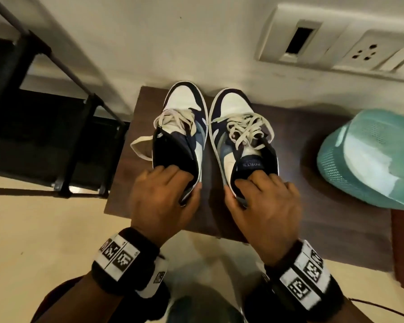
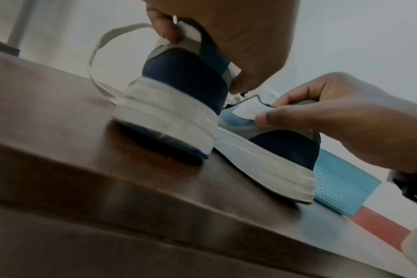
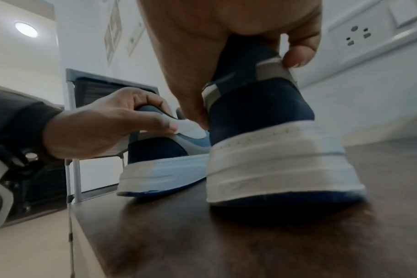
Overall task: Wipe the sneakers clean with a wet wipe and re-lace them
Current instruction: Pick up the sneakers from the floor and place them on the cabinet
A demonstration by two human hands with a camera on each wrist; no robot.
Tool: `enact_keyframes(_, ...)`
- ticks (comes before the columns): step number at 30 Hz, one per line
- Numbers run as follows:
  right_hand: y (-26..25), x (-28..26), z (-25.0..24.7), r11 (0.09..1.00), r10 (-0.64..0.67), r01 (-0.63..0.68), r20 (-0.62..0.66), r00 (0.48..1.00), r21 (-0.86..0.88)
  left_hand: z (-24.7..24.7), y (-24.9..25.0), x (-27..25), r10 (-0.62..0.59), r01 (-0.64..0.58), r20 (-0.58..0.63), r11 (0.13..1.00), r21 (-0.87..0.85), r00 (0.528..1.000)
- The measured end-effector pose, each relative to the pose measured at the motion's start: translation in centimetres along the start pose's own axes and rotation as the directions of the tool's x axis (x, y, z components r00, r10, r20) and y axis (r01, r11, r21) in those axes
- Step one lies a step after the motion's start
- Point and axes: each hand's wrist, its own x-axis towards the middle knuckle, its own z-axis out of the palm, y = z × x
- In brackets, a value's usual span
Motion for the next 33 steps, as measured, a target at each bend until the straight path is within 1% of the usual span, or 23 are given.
enact_keyframes(3,0.4,-0.5,0.8,0.999,-0.038,0.036,-0.067,0.997,-0.025,1.3,-0.4,-0.6,0.049,-0.058,-0.159,0.997,-0.058,0.986)
enact_keyframes(6,0.8,-0.4,0.8,0.995,-0.101,0.097,-0.118,0.988,-0.038,1.7,-0.7,-0.6,0.096,-0.123,-0.232,0.987,-0.105,0.968)
enact_keyframes(8,0.8,-0.7,0.7,0.993,-0.109,0.103,-0.142,0.984,-0.05,1.8,-0.7,-0.7,0.143,-0.176,-0.266,0.979,-0.106,0.953)
enact_keyframes(10,0.6,-1.4,0.7,0.991,-0.124,0.114,-0.156,0.98,-0.071,1.9,-0.5,-1.1,0.157,-0.191,-0.287,0.977,-0.095,0.945)
enact_keyframes(13,0.7,-1.8,0.4,0.989,-0.141,0.132,-0.156,0.978,-0.066,1.9,-0.5,-1.6,0.15,-0.183,-0.272,0.978,-0.099,0.951)
enact_keyframes(16,0.9,-1.9,0.3,0.989,-0.146,0.146,-0.146,0.978,-0.011,2.0,-0.8,-2.5,0.159,-0.185,-0.268,0.98,-0.074,0.95)
enact_keyframes(18,0.9,-2.2,0.0,0.99,-0.117,0.127,-0.163,0.98,0.056,1.6,-0.8,-3.0,0.157,-0.188,-0.272,0.978,-0.089,0.949)
enact_keyframes(19,0.8,-2.2,0.0,0.991,-0.106,0.118,-0.154,0.982,0.068,1.6,-0.8,-3.1,0.151,-0.182,-0.266,0.978,-0.098,0.952)
enact_keyframes(21,0.6,-2.4,0.2,0.995,-0.088,0.093,-0.117,0.989,0.038,1.4,-0.9,-3.2,0.132,-0.156,-0.226,0.983,-0.093,0.965)
enact_keyframes(24,0.2,-2.1,-0.1,0.999,-0.052,0.052,-0.047,0.998,0.013,0.2,-0.6,-2.4,0.07,-0.074,-0.086,0.996,-0.045,0.994)
enact_keyframes(27,0.1,-1.7,-1.1,0.998,-0.048,0.046,0.04,0.998,0.034,-1.7,-0.1,-1.7,0.022,-0.023,0.026,0.999,0.043,0.999)
enact_keyframes(30,-0.1,-1.3,-1.7,0.997,-0.051,0.044,0.129,0.99,0.056,-3.5,-0.4,-1.2,-0.002,-0.01,0.071,0.986,0.168,0.997)
enact_keyframes(33,-0.6,-1.1,-1.5,0.992,-0.089,0.072,0.168,0.982,0.101,-4.7,-2.0,-1.2,-0.066,0.048,0.097,0.982,0.181,0.993)
